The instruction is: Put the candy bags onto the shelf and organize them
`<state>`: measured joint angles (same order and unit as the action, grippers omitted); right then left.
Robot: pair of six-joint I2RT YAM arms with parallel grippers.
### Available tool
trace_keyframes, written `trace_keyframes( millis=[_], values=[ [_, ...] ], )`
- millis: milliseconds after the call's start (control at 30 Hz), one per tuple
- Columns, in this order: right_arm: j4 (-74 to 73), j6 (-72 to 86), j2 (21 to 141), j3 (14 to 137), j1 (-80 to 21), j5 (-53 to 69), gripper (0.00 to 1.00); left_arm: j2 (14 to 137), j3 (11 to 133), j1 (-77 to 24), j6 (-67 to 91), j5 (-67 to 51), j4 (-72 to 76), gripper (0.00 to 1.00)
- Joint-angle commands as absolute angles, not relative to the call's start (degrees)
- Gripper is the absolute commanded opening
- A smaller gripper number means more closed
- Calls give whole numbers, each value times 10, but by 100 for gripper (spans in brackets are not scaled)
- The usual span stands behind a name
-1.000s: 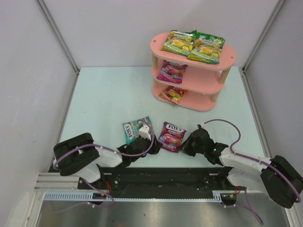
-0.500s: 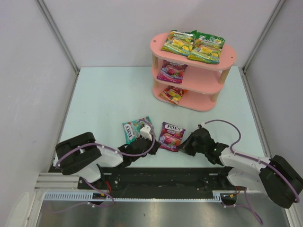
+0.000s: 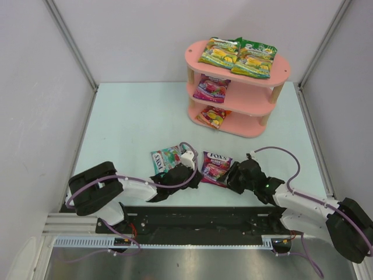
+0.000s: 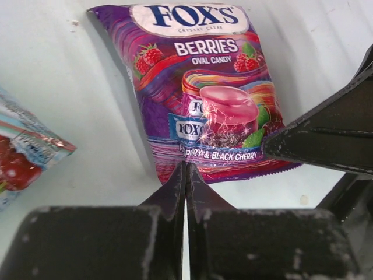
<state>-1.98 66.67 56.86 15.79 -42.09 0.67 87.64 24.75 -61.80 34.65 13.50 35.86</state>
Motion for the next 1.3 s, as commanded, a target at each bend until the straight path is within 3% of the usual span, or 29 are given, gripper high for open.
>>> trace_keyframes(
  millis=[0,233,633,1267],
  values=[
    [-108,613,538,187,-428,-93,57,860,298,-631,381,134,299,0],
    [-142,596,493,189,-444,-214,57,853,339,-634,450,143,216,0],
    [-59,553,437,161,-517,-368,57,853,390,-635,490,131,176,0],
    [-49,576,440,141,-529,-345,56,840,413,-635,491,129,170,0]
  ],
)
